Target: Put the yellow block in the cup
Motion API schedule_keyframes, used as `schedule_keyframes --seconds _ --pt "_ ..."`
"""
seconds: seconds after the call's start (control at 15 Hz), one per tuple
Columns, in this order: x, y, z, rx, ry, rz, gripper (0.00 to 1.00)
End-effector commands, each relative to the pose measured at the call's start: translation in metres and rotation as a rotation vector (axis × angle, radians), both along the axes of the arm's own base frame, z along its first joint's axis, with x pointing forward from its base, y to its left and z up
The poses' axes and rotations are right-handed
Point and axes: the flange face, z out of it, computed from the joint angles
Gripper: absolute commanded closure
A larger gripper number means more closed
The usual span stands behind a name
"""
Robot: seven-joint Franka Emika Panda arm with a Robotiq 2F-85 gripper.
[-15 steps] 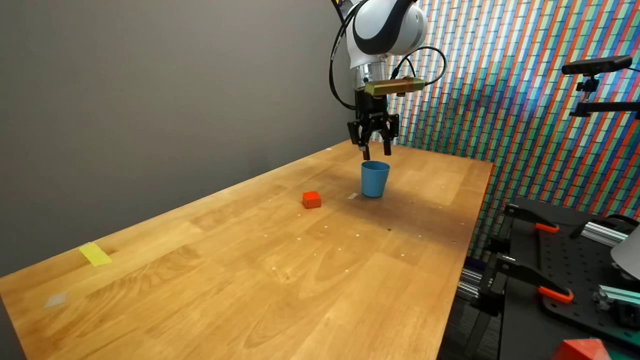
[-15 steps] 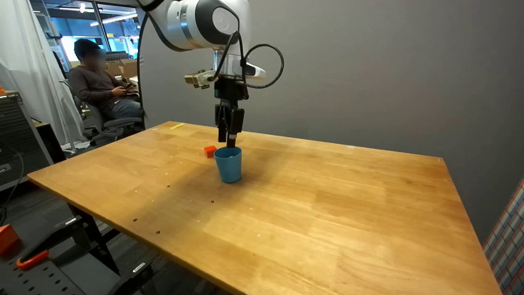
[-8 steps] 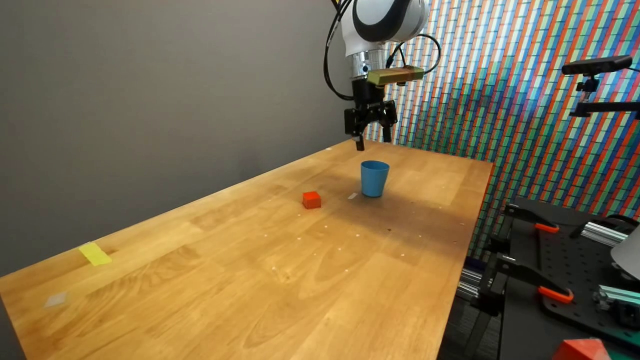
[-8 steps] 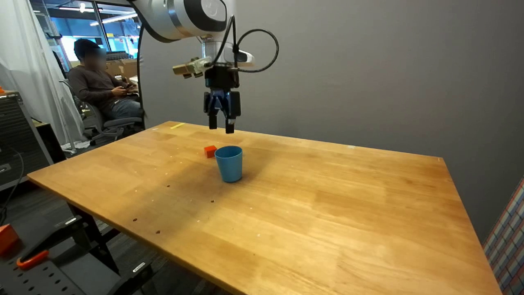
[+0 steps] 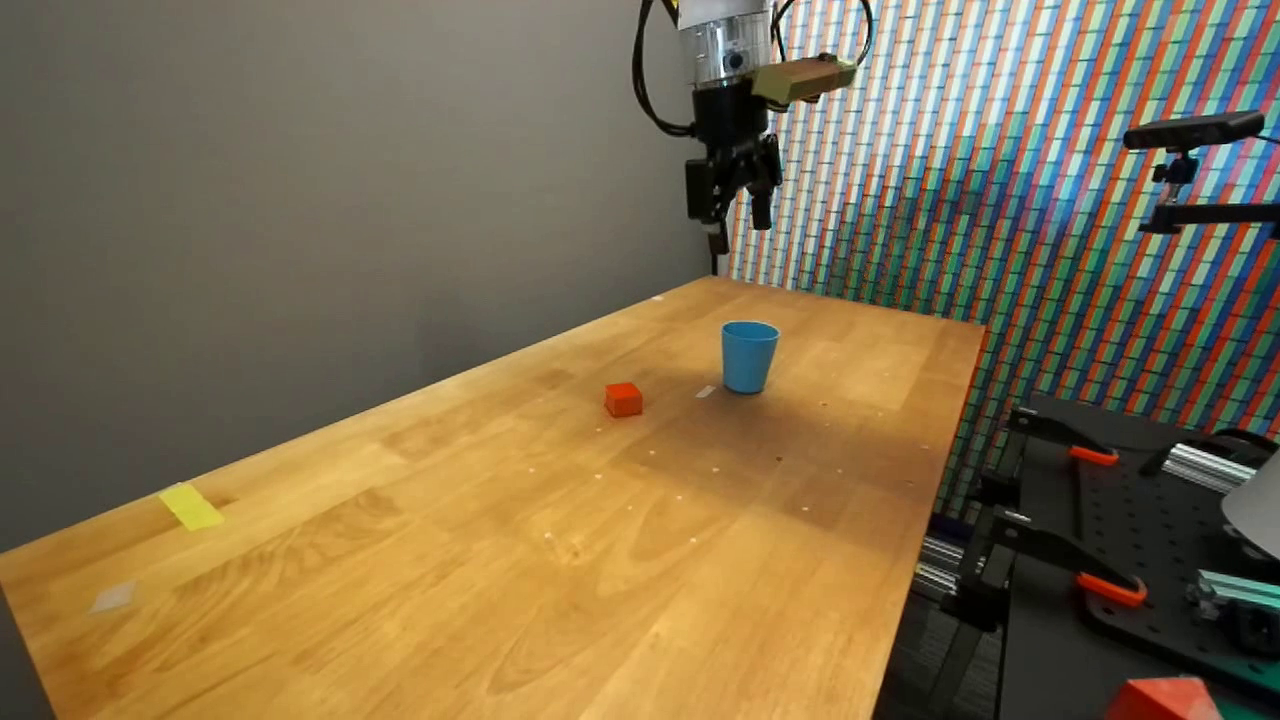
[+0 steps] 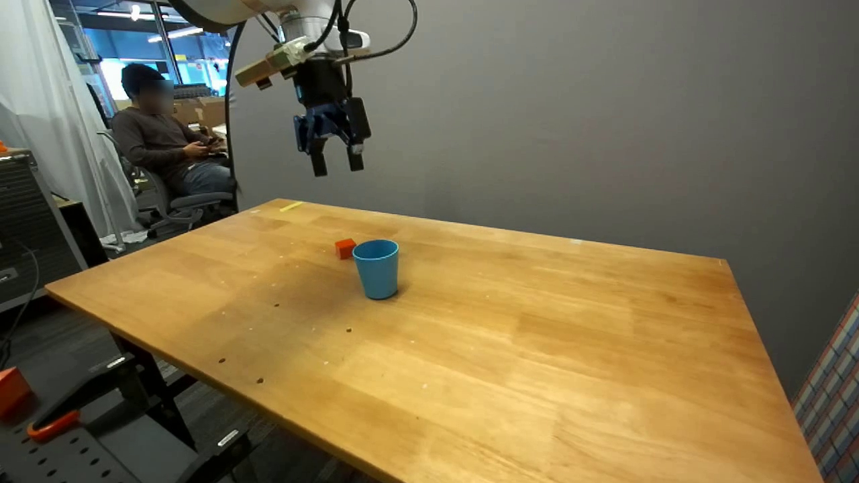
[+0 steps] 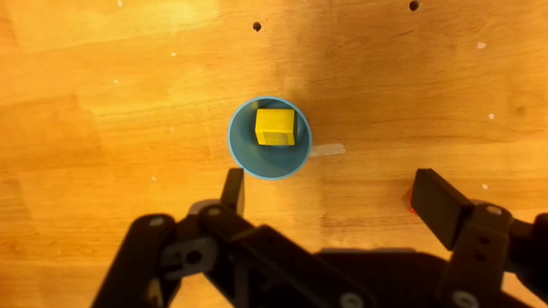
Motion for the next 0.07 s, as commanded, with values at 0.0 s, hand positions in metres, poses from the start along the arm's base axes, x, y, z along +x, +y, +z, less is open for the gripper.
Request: schedule_keyframes --seconds 0.0 --pt "0.0005 -0.0027 -0.0045 -0.001 0.009 -0.005 0.0"
